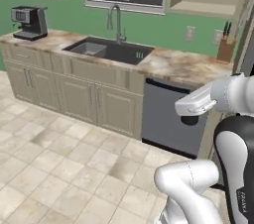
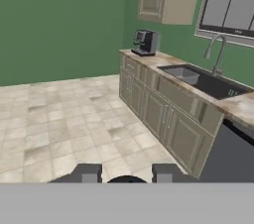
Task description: Move the shaker and shaker from the cabinet to the dining counter.
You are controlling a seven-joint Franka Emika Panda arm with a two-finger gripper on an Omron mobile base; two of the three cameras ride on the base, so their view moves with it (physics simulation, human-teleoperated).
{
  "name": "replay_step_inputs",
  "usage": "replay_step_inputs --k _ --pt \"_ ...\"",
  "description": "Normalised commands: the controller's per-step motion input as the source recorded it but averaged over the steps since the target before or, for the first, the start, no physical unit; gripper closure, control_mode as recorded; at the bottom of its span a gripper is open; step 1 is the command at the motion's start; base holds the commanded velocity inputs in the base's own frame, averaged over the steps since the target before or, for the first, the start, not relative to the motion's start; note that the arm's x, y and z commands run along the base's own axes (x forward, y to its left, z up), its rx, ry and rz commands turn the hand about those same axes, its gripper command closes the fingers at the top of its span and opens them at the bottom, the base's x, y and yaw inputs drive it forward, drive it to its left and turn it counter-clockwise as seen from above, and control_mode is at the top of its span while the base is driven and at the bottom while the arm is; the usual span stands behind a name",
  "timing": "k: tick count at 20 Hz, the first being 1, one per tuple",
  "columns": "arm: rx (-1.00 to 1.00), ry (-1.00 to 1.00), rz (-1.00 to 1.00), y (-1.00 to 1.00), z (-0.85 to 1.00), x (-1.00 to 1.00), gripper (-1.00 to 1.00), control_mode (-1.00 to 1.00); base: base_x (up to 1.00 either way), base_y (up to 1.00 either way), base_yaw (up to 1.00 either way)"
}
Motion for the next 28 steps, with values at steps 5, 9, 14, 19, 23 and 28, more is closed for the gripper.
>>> replay_step_inputs --k 5,9,14,19,23,28 --pt "0.0 0.0 0.0 0.0 0.0 0.0 1.0 1.0 -0.63 -0.76 0.33" --pt "0.0 0.0 0.0 0.0 0.0 0.0 1.0 1.0 -0.59 -0.62 0.35" --pt "0.0 0.0 0.0 0.0 0.0 0.0 1.0 1.0 -0.62 -0.29 0.36" --pt "0.0 0.0 0.0 0.0 0.0 0.0 1.0 1.0 -0.65 -0.02 0.36" --pt "0.0 0.0 0.0 0.0 0.0 0.0 1.0 1.0 -0.64 0.0 0.32" --pt "0.0 0.0 0.0 0.0 0.0 0.0 1.0 1.0 -0.16 0.23 0.2"
